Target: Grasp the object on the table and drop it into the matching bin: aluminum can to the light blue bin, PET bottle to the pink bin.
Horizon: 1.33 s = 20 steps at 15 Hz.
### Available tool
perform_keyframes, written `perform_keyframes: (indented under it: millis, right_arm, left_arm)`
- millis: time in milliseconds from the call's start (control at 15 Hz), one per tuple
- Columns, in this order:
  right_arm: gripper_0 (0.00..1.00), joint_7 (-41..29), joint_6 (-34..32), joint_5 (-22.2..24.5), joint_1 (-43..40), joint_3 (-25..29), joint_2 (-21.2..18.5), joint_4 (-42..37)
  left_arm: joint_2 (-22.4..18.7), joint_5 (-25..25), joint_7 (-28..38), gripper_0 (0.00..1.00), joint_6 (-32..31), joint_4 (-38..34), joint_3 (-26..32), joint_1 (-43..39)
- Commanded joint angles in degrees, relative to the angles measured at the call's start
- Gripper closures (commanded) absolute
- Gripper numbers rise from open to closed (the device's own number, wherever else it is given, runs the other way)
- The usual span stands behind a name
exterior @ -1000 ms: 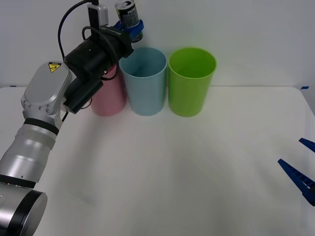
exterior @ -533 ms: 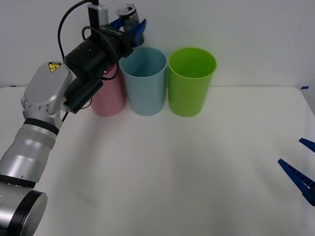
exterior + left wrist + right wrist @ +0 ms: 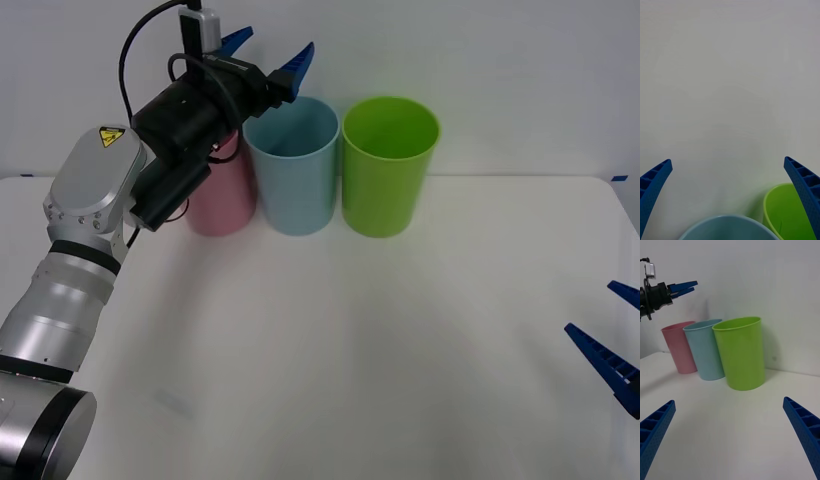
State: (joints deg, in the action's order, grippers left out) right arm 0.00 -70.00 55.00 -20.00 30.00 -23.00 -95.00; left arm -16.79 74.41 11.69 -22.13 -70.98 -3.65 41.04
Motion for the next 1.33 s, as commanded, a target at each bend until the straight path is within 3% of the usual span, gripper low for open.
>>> perform_keyframes:
  millis: [67, 667, 1133, 1333]
  right_arm:
    - [0.00, 0.0, 0.0, 0.0, 0.0, 0.0, 0.0, 0.0]
    - [0.00, 0.0, 0.0, 0.0, 0.0, 0.0, 0.0, 0.0]
    - [0.00, 0.0, 0.0, 0.0, 0.0, 0.0, 0.0, 0.0]
    - [0.00, 0.0, 0.0, 0.0, 0.0, 0.0, 0.0, 0.0]
  left_arm:
    - [0.0, -0.8, -0.1, 0.00, -0.5, 0.1, 0.1, -0.1]
    - [-2.2, -8.6, -1.6, 0.00, -1.2, -9.3, 0.1, -9.9]
    - [-8.4, -16.4, -3.3, 0.00, -1.2, -19.3, 0.3, -21.3]
    - [-9.4, -18.0, -4.1, 0.00, -5.1, -21.4, 3.4, -25.9]
